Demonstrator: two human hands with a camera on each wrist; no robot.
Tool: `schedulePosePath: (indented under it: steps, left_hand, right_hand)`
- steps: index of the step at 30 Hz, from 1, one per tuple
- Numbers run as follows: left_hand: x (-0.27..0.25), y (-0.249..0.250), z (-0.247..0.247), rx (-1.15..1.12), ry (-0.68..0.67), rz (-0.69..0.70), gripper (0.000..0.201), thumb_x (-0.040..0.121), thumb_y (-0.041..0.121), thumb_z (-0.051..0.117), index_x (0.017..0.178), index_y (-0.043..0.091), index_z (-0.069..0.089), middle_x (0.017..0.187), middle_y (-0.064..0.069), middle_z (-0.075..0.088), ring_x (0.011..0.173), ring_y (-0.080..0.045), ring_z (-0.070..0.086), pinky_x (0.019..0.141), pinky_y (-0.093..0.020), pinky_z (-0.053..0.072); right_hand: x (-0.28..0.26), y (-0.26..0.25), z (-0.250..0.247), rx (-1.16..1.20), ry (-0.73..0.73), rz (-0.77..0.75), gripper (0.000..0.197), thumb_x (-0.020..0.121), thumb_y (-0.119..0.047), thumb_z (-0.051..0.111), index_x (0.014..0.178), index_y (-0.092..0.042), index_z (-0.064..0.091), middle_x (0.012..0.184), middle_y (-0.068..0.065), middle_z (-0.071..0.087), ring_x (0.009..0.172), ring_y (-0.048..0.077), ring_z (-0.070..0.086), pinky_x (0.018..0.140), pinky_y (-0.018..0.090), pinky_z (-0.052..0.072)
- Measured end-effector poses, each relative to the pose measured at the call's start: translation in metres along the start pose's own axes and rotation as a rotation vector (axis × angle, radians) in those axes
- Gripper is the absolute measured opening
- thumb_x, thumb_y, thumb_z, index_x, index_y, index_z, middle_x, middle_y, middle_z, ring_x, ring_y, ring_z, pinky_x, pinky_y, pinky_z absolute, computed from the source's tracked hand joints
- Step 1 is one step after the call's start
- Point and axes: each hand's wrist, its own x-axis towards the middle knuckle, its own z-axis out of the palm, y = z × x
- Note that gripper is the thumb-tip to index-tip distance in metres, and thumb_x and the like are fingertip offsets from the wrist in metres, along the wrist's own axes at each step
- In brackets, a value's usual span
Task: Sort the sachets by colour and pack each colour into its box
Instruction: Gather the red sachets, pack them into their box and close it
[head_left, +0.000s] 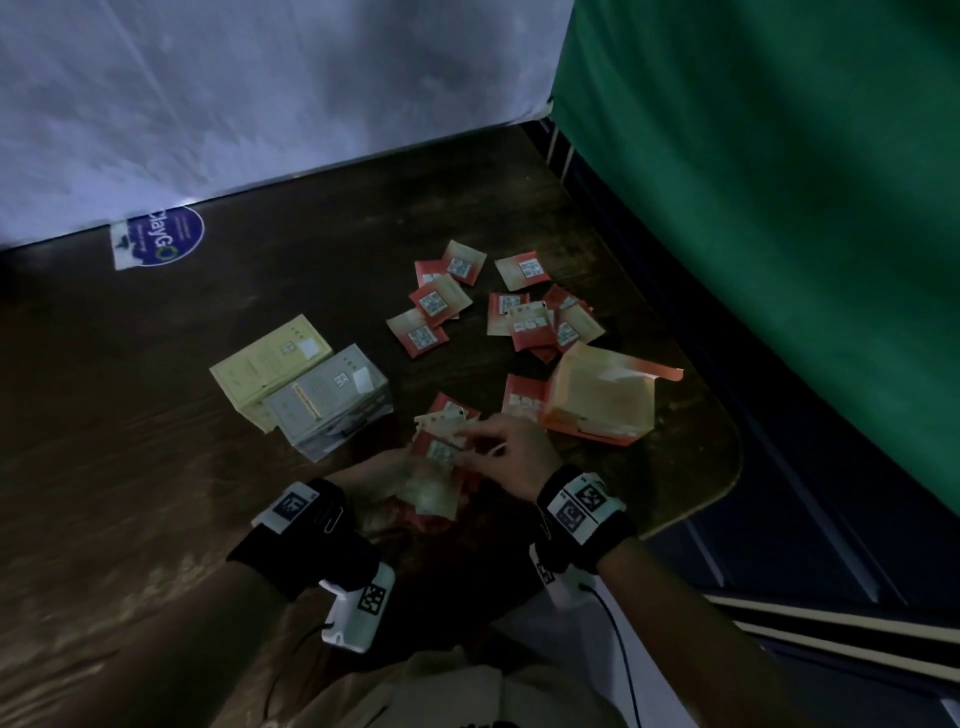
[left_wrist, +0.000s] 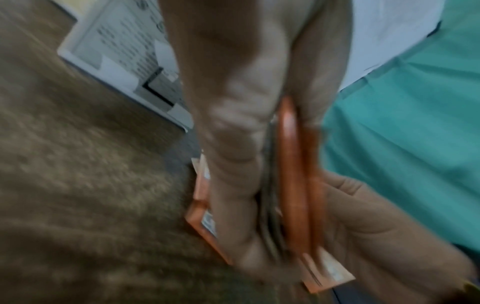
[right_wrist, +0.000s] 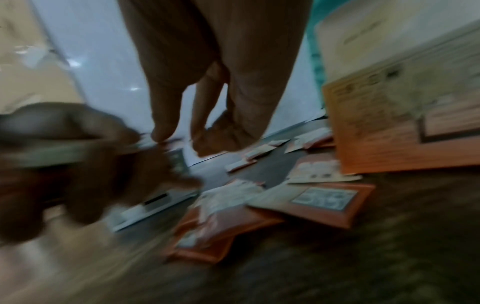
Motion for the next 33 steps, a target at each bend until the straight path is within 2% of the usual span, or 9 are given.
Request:
schedulePosePath:
  steps: [3,6,9,14,17,19,23,29,33]
  left_hand:
    - [0.000,0.003,-0.006,0.112,0.056,-0.022,0.021,0.095,0.007,0.048,0.079,0.005,0.061,0.055,0.000,0.067,0.048,-0.011,0.064,0.054,-0.020,0.053]
    - [-0.001,0.007,-0.011,0.155,0.109,-0.010,0.028,0.096,0.014,0.049,0.072,0.008,0.061,0.064,-0.005,0.067,0.058,-0.017,0.064,0.076,-0.032,0.050]
    - [-0.001,0.010,-0.011,0.148,0.089,-0.005,0.030,0.097,0.016,0.048,0.072,0.008,0.063,0.055,0.000,0.067,0.052,-0.014,0.064,0.065,-0.027,0.052]
    - [0.002,0.013,-0.008,0.066,0.100,-0.004,0.023,0.096,0.016,0.049,0.077,0.010,0.060,0.053,0.002,0.065,0.049,-0.013,0.062,0.052,-0.023,0.049]
    - [0.004,0.012,-0.007,0.084,0.111,0.002,0.023,0.097,0.016,0.049,0.078,0.011,0.060,0.057,0.002,0.066,0.055,-0.015,0.063,0.054,-0.023,0.050]
    - [0.003,0.013,-0.005,0.081,0.118,-0.013,0.026,0.098,0.019,0.047,0.078,0.010,0.060,0.068,-0.003,0.065,0.064,-0.019,0.060,0.062,-0.027,0.048]
    - [0.006,0.015,-0.004,0.056,0.106,-0.030,0.030,0.098,0.028,0.046,0.081,0.008,0.061,0.070,-0.007,0.066,0.062,-0.018,0.063,0.066,-0.028,0.049]
    - [0.003,0.015,-0.002,0.086,0.098,0.010,0.033,0.095,0.034,0.052,0.121,0.015,0.057,0.075,-0.005,0.069,0.072,-0.024,0.057,0.072,-0.034,0.045]
    - [0.002,0.016,0.005,0.083,0.054,0.072,0.022,0.096,0.030,0.050,0.113,0.018,0.057,0.084,-0.004,0.067,0.071,-0.020,0.062,0.075,-0.031,0.050]
  right_hand:
    - [0.012,0.007,-0.011,-0.265,0.049,0.119,0.046,0.090,-0.025,0.061,0.132,-0.008,0.053,0.136,0.013,0.047,0.125,0.026,0.046,0.101,0.030,0.039]
    - [0.015,0.018,-0.007,-0.546,-0.160,0.262,0.081,0.083,-0.034,0.067,0.146,-0.007,0.023,0.154,0.017,0.013,0.143,0.035,0.013,0.115,0.041,0.025]
    - [0.013,0.029,0.008,-0.727,-0.282,0.255,0.102,0.077,-0.045,0.072,0.149,-0.011,0.009,0.156,0.016,-0.001,0.144,0.039,-0.005,0.116,0.049,0.021]
    - [0.008,0.022,0.012,-0.765,-0.227,0.239,0.117,0.065,-0.035,0.084,0.150,-0.019,0.004,0.151,0.015,0.012,0.140,0.037,0.014,0.108,0.053,0.033]
    - [0.017,0.023,0.004,-0.759,-0.232,0.271,0.127,0.057,-0.039,0.088,0.149,-0.027,0.002,0.156,0.009,-0.004,0.144,0.036,0.001,0.110,0.057,0.028]
    - [0.022,0.024,0.001,-0.752,-0.326,0.267,0.122,0.059,-0.037,0.087,0.149,-0.027,0.005,0.158,0.006,-0.006,0.145,0.035,-0.002,0.110,0.057,0.029]
    - [0.018,0.027,0.001,-0.792,-0.255,0.218,0.084,0.071,-0.025,0.077,0.140,-0.022,0.029,0.146,0.008,0.022,0.132,0.035,0.023,0.099,0.050,0.043]
    - [0.007,0.019,0.013,-0.797,-0.110,0.309,0.048,0.093,-0.011,0.046,0.137,-0.018,0.029,0.142,0.013,0.023,0.128,0.040,0.025,0.096,0.055,0.040]
    - [0.003,0.019,0.006,-0.510,0.099,0.282,0.040,0.090,-0.001,0.047,0.128,-0.012,0.041,0.132,0.013,0.033,0.114,0.030,0.043,0.095,0.033,0.039]
